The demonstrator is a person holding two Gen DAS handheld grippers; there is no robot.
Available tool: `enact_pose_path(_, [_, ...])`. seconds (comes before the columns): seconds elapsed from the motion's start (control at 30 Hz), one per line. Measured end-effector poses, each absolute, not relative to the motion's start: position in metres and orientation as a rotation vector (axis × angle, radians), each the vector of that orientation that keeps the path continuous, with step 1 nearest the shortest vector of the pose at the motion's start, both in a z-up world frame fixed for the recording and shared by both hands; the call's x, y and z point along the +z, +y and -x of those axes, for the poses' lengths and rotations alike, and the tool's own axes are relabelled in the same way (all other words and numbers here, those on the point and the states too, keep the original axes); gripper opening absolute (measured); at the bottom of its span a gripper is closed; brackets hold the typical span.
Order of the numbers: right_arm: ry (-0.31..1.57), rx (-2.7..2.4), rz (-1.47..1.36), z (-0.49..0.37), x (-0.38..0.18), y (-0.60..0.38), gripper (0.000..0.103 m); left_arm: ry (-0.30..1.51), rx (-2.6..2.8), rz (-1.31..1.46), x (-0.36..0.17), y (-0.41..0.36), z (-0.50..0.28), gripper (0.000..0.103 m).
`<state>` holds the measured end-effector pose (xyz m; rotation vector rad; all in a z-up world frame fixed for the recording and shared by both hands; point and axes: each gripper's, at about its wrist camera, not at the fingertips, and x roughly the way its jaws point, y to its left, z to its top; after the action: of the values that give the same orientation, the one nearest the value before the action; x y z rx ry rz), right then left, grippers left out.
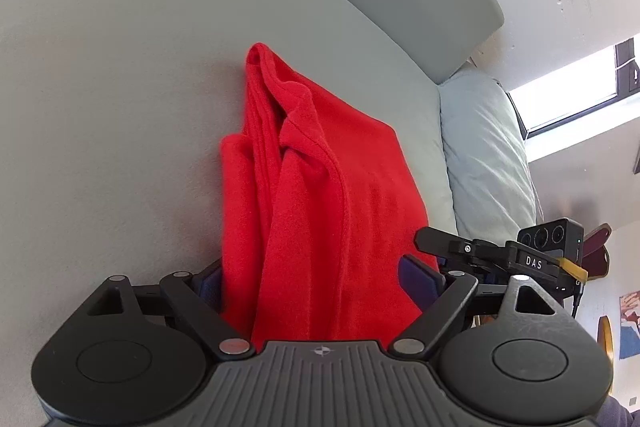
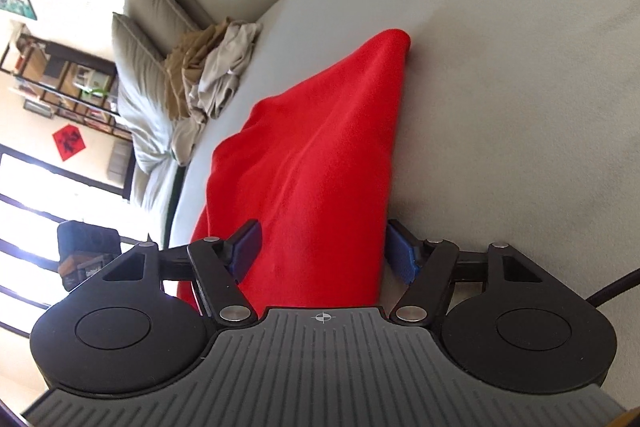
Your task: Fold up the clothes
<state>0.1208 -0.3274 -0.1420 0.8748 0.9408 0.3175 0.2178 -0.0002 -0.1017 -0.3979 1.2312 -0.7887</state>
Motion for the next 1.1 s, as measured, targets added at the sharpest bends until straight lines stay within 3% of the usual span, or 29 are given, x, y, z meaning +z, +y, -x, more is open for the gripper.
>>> enact_pose_path(0.17, [0.913,0.310,-0.824,-0.130,-0.141,-0.312,0.078,1.237,-0.786,0.346,-0.103,-0.023,-0.218,0.081])
enact_pose_path(0.23, [0.901,0.297,-0.766,-0.129,-0.138,-0.303,0.076,1.234,-0.744,0.285,-0.100,-0.031,-0.216,0.062])
enact_pose_path(0.27, [0.897,0.276,-0.736,-0.128,-0.137,-0.299,0.061,1.234,-0.703,0.236,-0.097,-0.034,-0.214,0.054])
enact_pose_path(0.3, [0.897,0.243,-0.726,-0.125,-0.135,-0.299,0.046,1.233,-0.661,0.185,-0.093,-0.037,-0.211,0.040])
enact_pose_path(0.33, [0.899,0.207,-0.724,-0.122,-0.135,-0.300,0.033,1.229,-0.640,0.166,-0.088,-0.040,-0.207,0.037])
enact_pose_path(0.4, [0.879,0.155,-0.760,-0.112,-0.129,-0.303,0.025,1.193,-0.617,0.107,-0.074,-0.049,-0.194,0.031])
enact_pose_path(0.63, [0.762,0.050,-0.507,-0.056,-0.049,-0.269,0.022,1.090,-0.670,-0.106,-0.021,-0.097,-0.122,0.028])
enact_pose_path(1.0, [0.589,-0.260,-0.633,0.147,0.035,-0.353,0.022,0.960,-1.104,-0.113,0.046,-0.186,0.011,0.028])
enact_pose_path(1.1, [0.556,-0.374,-0.654,0.204,0.048,-0.384,0.022,0.973,-1.183,-0.117,0.036,-0.238,0.034,0.028])
